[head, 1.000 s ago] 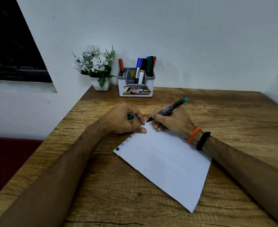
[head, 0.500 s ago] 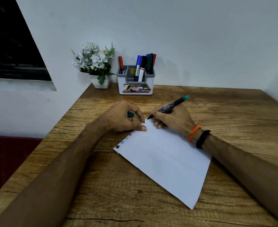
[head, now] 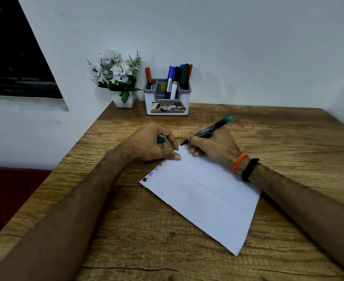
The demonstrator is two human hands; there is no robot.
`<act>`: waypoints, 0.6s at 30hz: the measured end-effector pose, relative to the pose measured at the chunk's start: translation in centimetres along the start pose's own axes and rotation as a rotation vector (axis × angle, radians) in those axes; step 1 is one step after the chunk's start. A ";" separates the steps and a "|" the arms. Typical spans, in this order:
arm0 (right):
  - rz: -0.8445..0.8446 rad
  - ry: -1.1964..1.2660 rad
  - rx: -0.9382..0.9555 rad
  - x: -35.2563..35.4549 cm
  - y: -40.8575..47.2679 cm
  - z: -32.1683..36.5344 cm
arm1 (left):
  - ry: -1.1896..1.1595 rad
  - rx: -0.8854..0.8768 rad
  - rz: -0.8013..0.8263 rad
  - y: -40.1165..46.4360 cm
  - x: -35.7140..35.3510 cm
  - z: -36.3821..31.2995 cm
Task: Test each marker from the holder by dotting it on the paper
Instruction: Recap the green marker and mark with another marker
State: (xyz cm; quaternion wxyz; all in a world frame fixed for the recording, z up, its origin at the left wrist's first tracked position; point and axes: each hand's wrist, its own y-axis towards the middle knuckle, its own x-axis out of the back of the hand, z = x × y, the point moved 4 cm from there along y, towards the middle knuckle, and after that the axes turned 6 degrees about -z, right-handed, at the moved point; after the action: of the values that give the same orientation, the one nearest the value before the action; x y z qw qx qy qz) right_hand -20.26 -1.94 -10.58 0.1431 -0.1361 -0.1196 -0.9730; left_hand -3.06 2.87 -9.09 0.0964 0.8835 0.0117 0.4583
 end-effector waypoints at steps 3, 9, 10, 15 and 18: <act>0.020 0.000 0.014 0.0 -0.1 0.0 | -0.006 -0.005 -0.001 -0.1 0.0 -0.1; -0.003 0.010 0.006 0.0 0.0 -0.1 | -0.004 0.004 -0.002 -0.1 0.1 -0.2; 0.008 0.006 0.014 0.0 -0.1 0.0 | -0.002 0.004 -0.003 -0.2 0.1 -0.2; -0.004 -0.001 0.008 0.1 -0.1 0.1 | 0.002 0.006 -0.011 -0.3 0.1 -0.4; 0.018 -0.007 0.014 0.1 -0.2 0.2 | 0.004 0.014 -0.008 -0.3 0.2 -0.4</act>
State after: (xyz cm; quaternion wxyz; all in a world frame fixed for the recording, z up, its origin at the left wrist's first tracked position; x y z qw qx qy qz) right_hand -20.38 -1.73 -10.42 0.1523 -0.1395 -0.1257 -0.9703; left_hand -3.24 3.20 -8.79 0.0921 0.8832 0.0188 0.4595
